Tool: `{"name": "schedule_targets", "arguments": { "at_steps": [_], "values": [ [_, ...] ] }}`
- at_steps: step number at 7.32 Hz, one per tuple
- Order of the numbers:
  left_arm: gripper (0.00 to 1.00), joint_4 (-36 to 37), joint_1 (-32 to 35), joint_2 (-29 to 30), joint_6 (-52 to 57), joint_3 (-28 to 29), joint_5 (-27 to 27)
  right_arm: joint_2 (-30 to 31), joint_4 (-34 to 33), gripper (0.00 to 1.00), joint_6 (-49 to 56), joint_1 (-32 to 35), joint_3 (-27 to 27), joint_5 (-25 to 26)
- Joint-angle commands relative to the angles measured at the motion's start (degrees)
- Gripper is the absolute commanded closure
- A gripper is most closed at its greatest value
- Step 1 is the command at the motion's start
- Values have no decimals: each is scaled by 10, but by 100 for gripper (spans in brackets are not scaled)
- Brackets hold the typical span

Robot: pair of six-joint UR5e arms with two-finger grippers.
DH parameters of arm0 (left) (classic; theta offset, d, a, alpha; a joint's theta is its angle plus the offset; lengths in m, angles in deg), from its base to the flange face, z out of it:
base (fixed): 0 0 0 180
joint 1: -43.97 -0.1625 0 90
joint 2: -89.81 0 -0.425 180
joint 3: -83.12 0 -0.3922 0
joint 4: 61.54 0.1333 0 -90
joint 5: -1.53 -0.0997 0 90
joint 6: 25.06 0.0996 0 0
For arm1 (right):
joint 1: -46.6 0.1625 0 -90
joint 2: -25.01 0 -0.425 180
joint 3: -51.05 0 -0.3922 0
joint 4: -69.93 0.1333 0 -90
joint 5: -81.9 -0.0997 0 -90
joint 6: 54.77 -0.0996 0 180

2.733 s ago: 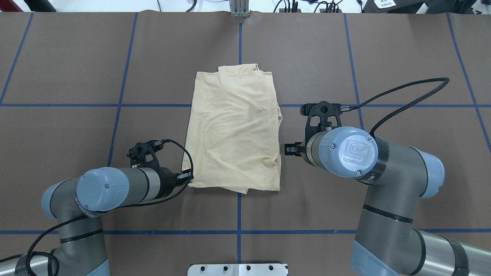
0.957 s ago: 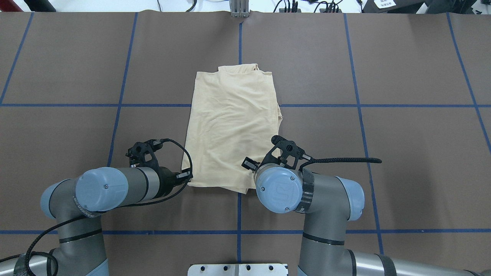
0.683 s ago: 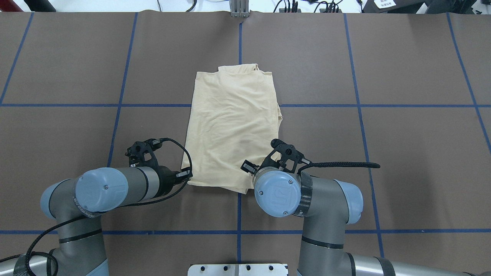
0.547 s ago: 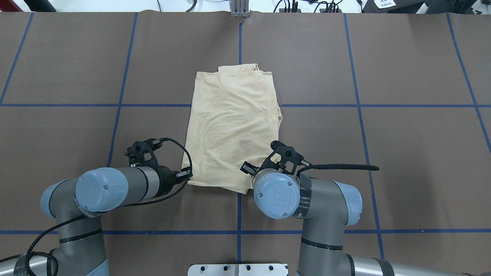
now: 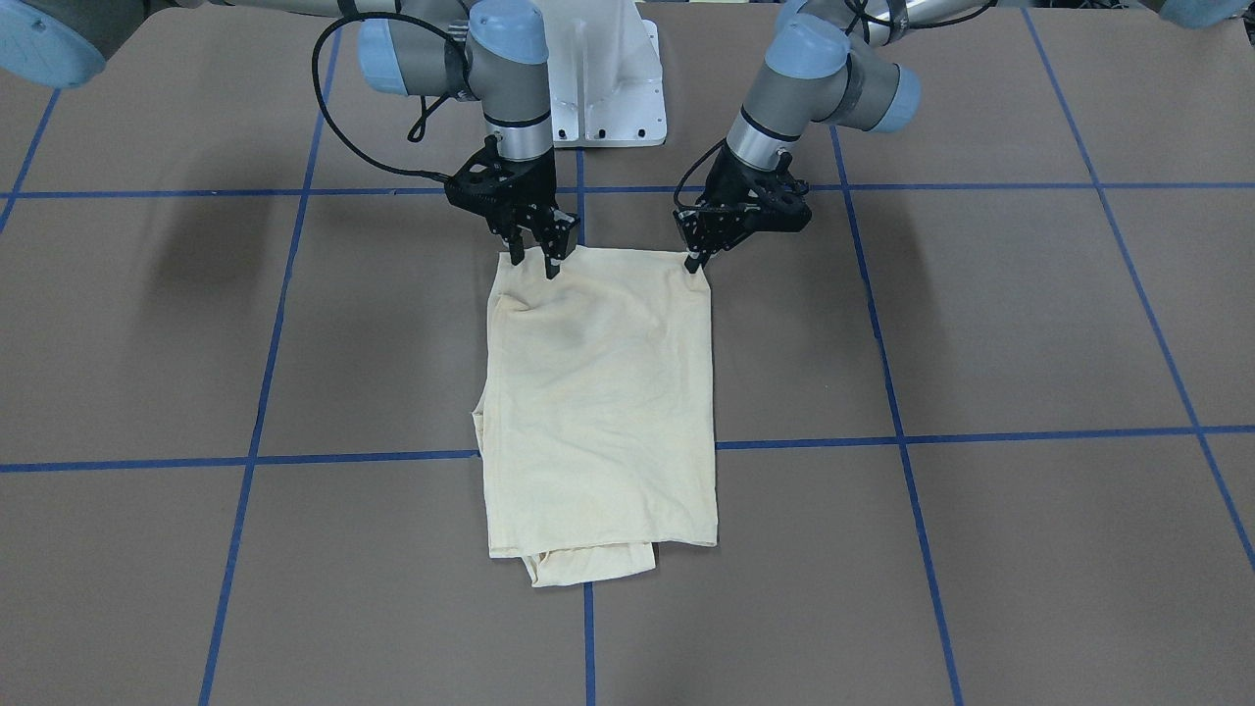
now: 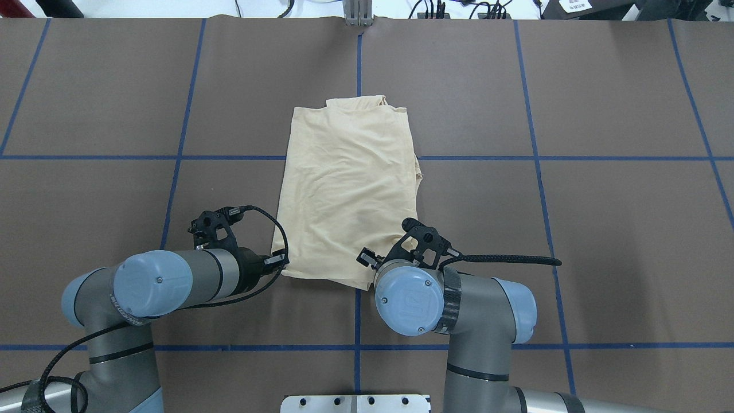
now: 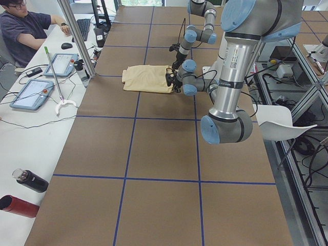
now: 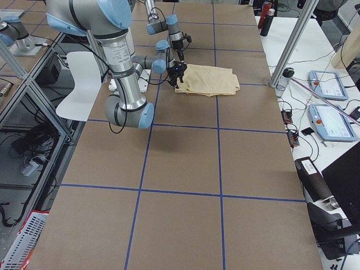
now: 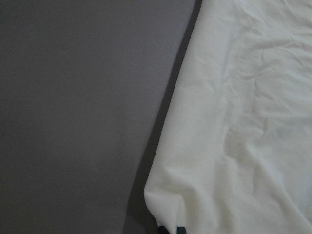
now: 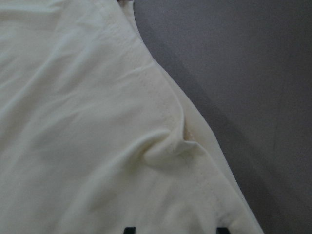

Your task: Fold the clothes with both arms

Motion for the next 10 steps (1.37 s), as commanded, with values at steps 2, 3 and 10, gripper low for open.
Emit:
{"name": "schedule_targets", "arguments": {
  "at_steps": [2,3,10],
  "values": [
    [100,0,0,0,0,0,0,-8,1,45,-2,-2,-9,0],
    [100,0,0,0,0,0,0,-13,1,57,-13,-1,-11,1],
    [100,-1,0,2,0,-4,0,-17,5,100,-47,-2,-20,16]
  ]
}}
